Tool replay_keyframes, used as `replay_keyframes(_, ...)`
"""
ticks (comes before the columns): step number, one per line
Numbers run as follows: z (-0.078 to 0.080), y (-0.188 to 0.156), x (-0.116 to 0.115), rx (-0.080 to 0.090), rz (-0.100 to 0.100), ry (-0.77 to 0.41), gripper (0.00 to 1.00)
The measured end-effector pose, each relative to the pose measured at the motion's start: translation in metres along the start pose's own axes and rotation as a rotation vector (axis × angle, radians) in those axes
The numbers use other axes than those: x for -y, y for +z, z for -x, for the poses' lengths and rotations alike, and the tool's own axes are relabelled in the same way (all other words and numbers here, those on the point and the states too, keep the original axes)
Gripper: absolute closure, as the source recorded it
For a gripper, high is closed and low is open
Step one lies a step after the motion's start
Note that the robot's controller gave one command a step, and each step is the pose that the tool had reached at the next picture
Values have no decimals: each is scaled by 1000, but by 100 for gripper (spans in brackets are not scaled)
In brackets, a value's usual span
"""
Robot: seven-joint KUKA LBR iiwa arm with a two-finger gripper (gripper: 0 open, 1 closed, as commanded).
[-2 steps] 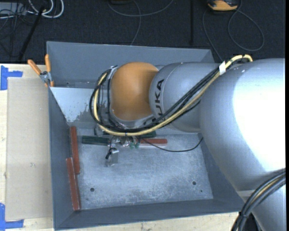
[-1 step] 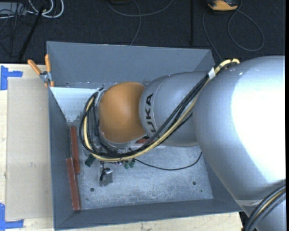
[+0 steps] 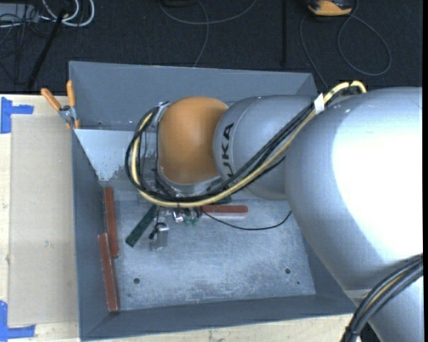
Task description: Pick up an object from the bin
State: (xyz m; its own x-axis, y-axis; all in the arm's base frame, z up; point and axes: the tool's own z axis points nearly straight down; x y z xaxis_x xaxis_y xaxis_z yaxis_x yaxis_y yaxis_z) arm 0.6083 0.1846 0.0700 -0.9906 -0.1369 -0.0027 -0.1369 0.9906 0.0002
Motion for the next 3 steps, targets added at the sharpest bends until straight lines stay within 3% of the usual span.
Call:
replay_keyframes(1,0,0,0,-2,1,3,100)
replay_keyframes(2,-15,-29,-4,-2,1,-502,100)
replay_keyframes(3,-33,-177,-5,8,0,-510,100)
